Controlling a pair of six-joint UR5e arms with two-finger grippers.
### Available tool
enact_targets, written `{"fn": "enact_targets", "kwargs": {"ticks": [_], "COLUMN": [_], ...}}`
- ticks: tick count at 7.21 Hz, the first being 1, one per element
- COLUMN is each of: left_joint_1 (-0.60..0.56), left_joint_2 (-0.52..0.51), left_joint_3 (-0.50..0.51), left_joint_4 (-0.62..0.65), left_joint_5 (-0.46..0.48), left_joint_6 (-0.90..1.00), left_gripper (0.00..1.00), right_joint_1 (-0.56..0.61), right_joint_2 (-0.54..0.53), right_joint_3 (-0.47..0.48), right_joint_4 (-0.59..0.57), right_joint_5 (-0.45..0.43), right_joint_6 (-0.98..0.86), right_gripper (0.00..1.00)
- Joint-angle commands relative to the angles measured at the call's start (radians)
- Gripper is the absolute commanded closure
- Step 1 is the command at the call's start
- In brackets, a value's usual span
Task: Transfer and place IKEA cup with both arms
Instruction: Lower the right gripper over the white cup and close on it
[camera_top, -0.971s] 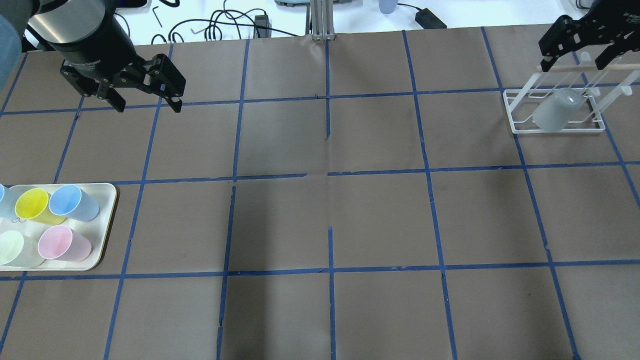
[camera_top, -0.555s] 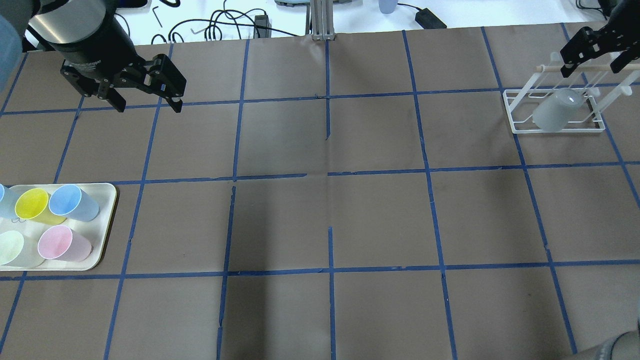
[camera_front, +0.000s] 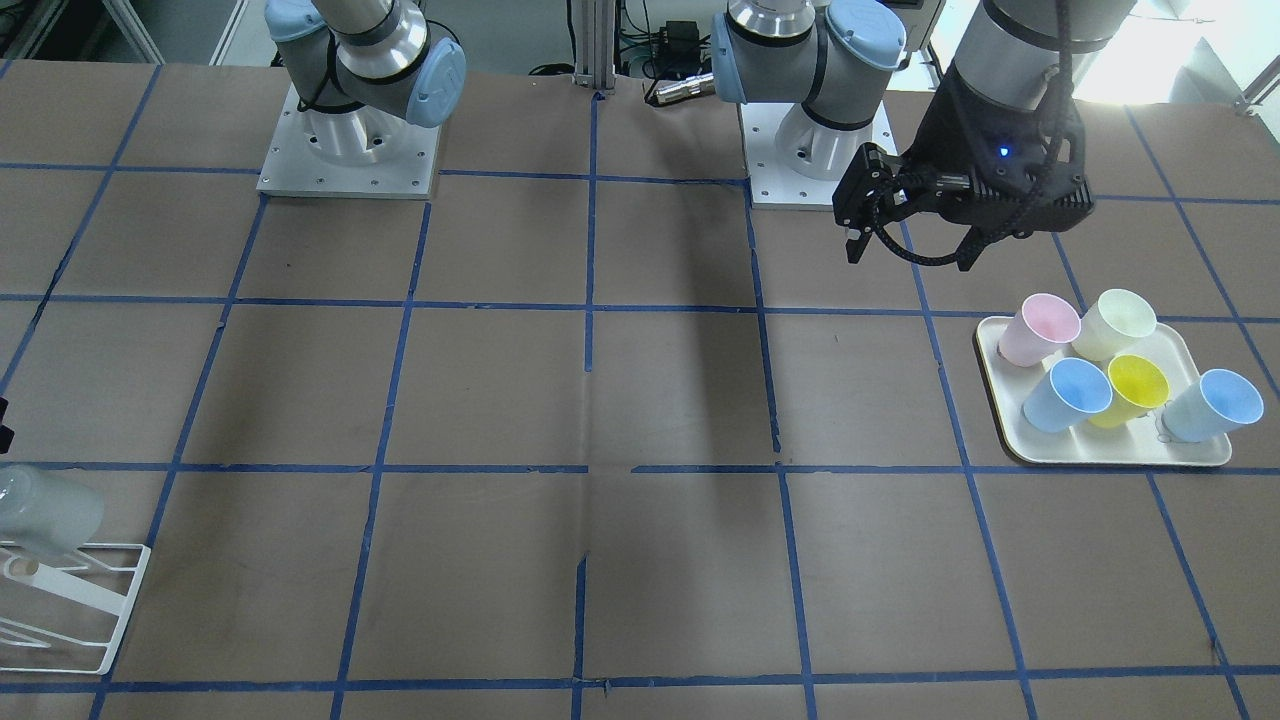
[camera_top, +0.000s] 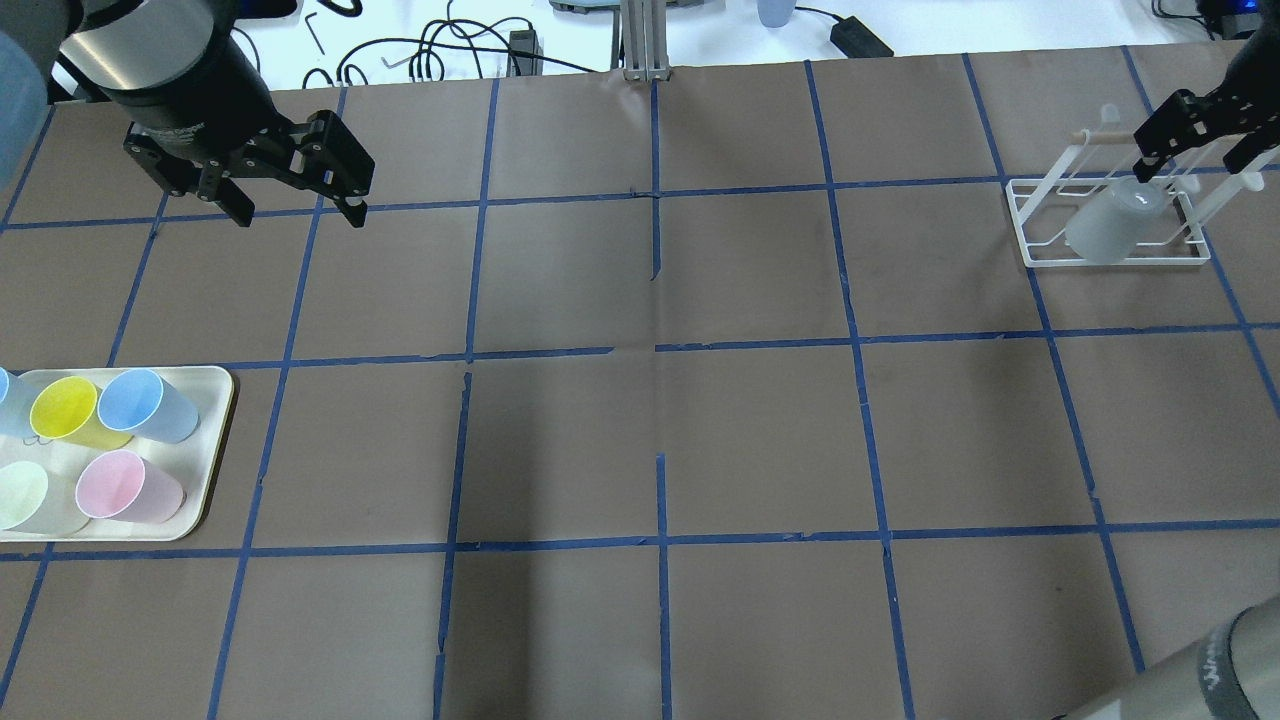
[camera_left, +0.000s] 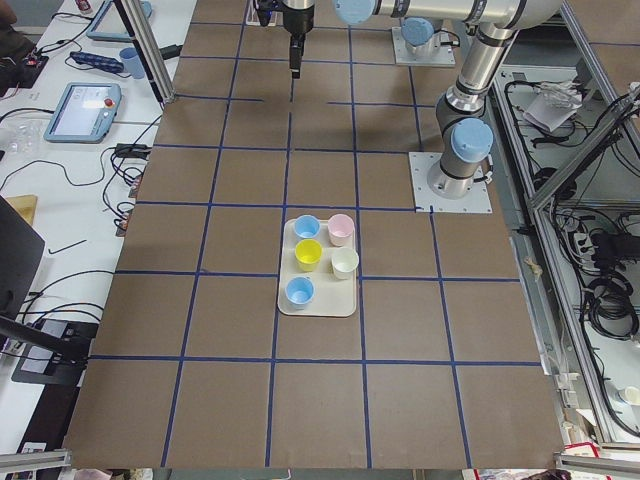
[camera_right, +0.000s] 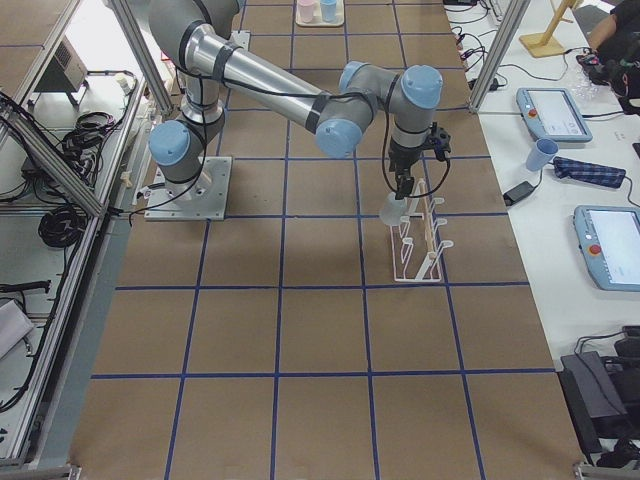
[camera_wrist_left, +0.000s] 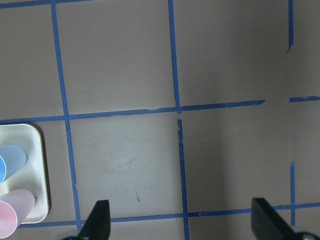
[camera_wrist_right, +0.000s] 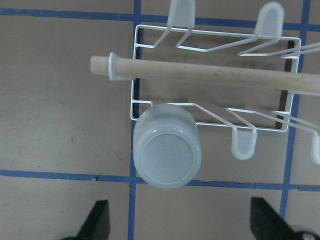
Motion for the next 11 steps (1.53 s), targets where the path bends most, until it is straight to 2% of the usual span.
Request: {"fn": "enact_targets", "kwargs": {"ticks": [1, 11], "left_joint_1": [0.0, 0.0], "left_joint_2": [0.0, 0.002], "left_joint_3": [0.001, -0.004], "left_joint_4": [0.001, 0.001], "left_joint_5": [-0.001, -0.001], "left_joint_6": [-0.001, 0.001], "left_gripper": [0.0, 0.0], "right_joint_1": [0.001, 0.021], "right_joint_2": [0.036, 0.105], "right_joint_3": [0.001, 0.009], "right_joint_4": [-0.005, -0.069], "right_joint_5": [0.001, -0.004], "right_joint_6": [0.006, 0.037], "right_gripper": [0.0, 0.0]}}
